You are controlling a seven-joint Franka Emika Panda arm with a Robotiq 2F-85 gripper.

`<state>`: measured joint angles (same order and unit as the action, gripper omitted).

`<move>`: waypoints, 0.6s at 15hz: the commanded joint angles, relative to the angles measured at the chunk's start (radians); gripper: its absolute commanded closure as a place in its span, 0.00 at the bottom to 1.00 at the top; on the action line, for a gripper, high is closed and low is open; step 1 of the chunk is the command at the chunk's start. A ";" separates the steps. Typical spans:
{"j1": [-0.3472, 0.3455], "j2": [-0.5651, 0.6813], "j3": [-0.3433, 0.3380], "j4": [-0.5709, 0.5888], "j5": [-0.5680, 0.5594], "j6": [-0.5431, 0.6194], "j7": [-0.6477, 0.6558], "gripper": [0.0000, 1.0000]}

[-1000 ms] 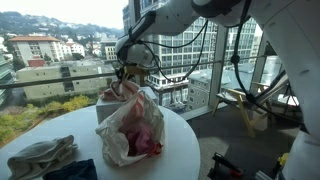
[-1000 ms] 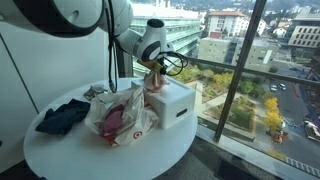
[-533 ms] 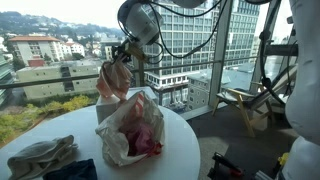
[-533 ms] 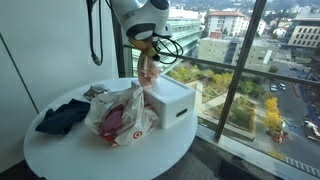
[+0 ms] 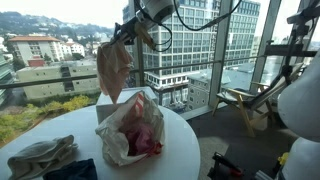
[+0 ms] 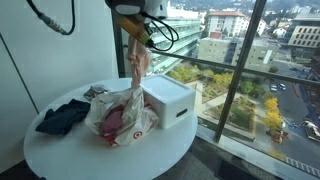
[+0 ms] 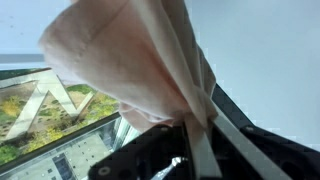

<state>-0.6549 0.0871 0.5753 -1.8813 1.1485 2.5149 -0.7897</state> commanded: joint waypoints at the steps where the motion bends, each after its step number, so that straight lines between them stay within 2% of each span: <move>1: 0.197 -0.229 -0.271 -0.168 0.162 -0.128 -0.124 0.98; 2: 0.262 -0.275 -0.349 -0.215 0.163 -0.158 -0.133 0.98; 4: 0.354 -0.368 -0.450 -0.314 0.114 -0.178 -0.117 0.98; 6: 0.413 -0.455 -0.513 -0.408 0.035 -0.198 -0.075 0.98; 9: 0.471 -0.555 -0.564 -0.513 -0.089 -0.226 -0.027 0.98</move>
<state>-0.2460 -0.3356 0.0647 -2.2771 1.1519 2.3170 -0.8720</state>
